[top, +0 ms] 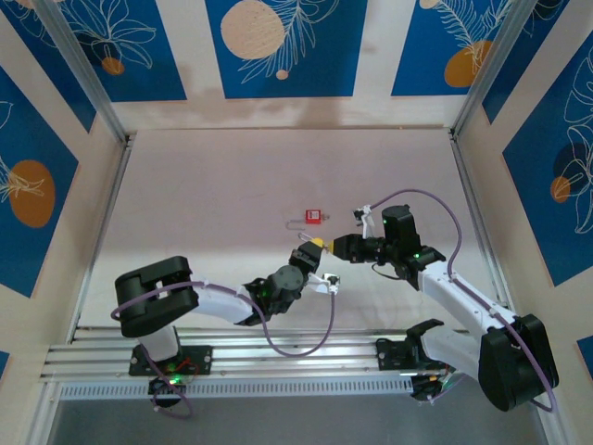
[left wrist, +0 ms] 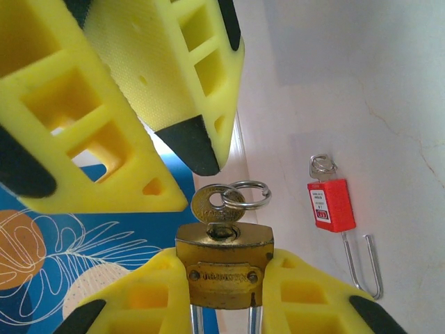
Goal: Unlock with the key
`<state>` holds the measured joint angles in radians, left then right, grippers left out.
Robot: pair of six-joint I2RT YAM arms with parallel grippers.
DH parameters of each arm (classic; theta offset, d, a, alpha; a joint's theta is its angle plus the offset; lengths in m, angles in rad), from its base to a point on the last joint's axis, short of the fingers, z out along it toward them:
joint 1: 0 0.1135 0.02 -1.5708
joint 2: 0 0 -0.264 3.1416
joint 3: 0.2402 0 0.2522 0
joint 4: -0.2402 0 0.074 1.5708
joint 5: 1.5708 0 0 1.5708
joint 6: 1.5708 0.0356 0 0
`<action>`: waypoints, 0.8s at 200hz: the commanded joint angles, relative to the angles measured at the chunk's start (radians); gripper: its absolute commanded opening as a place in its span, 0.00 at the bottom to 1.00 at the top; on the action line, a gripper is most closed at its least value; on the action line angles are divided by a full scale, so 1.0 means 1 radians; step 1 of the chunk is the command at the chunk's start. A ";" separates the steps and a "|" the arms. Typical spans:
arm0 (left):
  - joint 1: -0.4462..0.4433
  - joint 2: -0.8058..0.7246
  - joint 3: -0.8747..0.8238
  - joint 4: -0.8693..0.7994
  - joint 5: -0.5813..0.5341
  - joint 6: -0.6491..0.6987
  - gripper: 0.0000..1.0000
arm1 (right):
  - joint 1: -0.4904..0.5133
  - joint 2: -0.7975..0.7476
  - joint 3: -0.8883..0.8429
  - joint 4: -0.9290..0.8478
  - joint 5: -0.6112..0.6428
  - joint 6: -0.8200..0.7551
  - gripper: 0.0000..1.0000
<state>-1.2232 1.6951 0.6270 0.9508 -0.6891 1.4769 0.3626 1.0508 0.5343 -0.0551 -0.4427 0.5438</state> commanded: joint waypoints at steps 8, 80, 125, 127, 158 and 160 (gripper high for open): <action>-0.013 -0.005 0.004 0.049 -0.012 0.013 0.00 | -0.001 -0.007 -0.009 0.011 -0.034 -0.011 0.23; -0.015 -0.009 0.011 0.051 -0.013 0.015 0.00 | 0.016 0.032 0.001 0.016 -0.043 -0.013 0.21; -0.014 -0.011 0.011 0.049 -0.013 0.011 0.00 | 0.019 0.031 -0.001 0.018 -0.032 -0.007 0.20; -0.014 -0.009 0.011 0.050 -0.012 0.011 0.00 | 0.021 0.031 0.000 0.017 -0.033 -0.007 0.20; -0.020 -0.007 0.012 0.065 -0.007 0.014 0.00 | 0.019 0.041 -0.003 0.049 -0.053 0.017 0.13; -0.019 -0.007 0.013 0.067 -0.007 0.014 0.00 | 0.019 0.042 -0.004 0.050 -0.055 0.019 0.12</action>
<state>-1.2270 1.6951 0.6270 0.9512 -0.6903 1.4769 0.3740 1.0840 0.5343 -0.0319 -0.4580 0.5468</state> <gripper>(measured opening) 0.196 0.141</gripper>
